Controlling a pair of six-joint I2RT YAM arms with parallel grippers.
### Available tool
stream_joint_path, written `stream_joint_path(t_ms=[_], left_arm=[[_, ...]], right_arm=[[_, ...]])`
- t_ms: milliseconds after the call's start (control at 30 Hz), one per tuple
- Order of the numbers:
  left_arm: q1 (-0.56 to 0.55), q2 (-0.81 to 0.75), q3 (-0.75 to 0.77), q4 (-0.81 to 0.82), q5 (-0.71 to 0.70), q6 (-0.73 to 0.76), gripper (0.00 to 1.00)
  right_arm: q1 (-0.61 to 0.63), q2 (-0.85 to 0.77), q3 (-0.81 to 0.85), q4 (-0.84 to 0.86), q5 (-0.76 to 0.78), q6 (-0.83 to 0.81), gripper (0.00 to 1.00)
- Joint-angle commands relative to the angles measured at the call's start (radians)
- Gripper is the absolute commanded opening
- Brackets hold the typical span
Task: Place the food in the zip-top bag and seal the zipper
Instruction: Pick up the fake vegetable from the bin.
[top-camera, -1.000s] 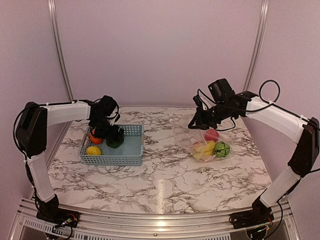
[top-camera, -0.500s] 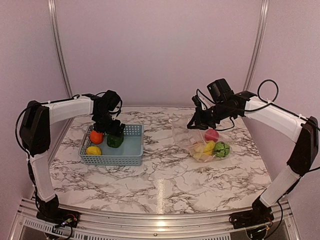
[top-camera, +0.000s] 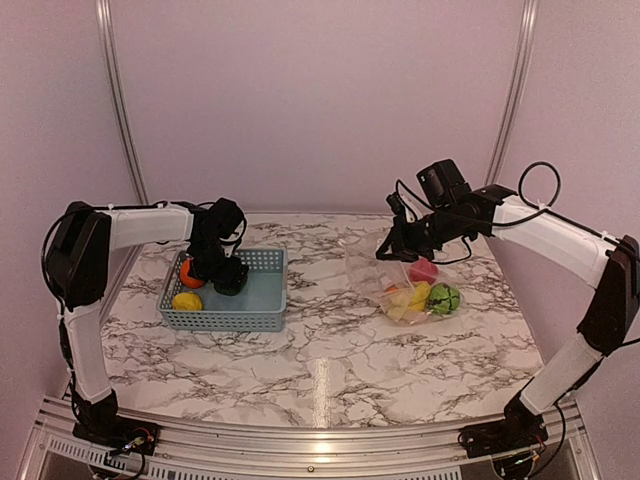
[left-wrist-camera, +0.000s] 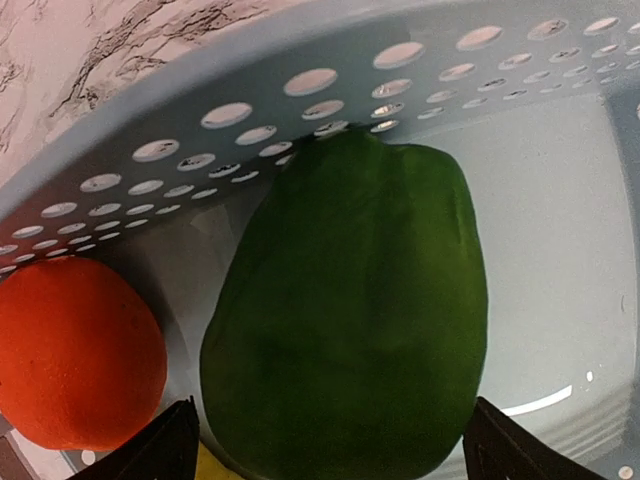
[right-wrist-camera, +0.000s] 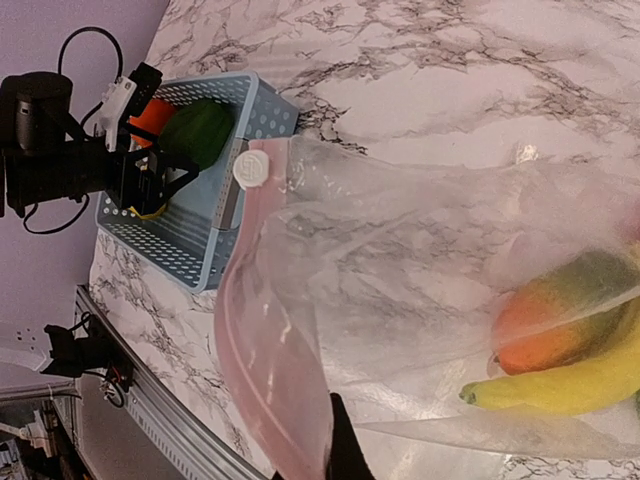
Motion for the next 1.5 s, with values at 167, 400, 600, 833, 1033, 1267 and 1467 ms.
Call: stream_joint_path(t_ms=[167, 400, 600, 833, 1033, 1267, 1467], left_arm=[[0.001, 0.001, -0.046, 0.118, 0.007, 0.083, 0.84], [0.001, 0.029, -0.035, 0.131, 0.016, 0.08, 0.81], [-0.005, 0.0, 0.014, 0.066, 0.012, 0.066, 0.68], [-0.068, -0.168, 0.072, -0.053, -0.014, 0.054, 0.65], [-0.157, -0.297, 0.11, -0.008, 0.123, 0.019, 0.65], [-0.36, -0.377, 0.185, 0.097, 0.288, -0.042, 0.62], [-0.404, -0.368, 0.148, 0.211, 0.401, -0.12, 0.59]], right_arm=[[0.01, -0.02, 0.024, 0.007, 0.003, 0.009, 0.0], [0.01, -0.02, 0.024, -0.004, 0.002, 0.007, 0.0], [0.011, -0.019, 0.059, -0.034, 0.021, -0.005, 0.0], [0.023, -0.029, 0.064, -0.058, 0.058, -0.019, 0.0], [0.035, -0.007, 0.087, -0.057, 0.059, -0.015, 0.0], [0.067, 0.076, 0.216, -0.109, 0.073, -0.048, 0.0], [0.076, 0.109, 0.241, -0.089, 0.055, -0.044, 0.0]])
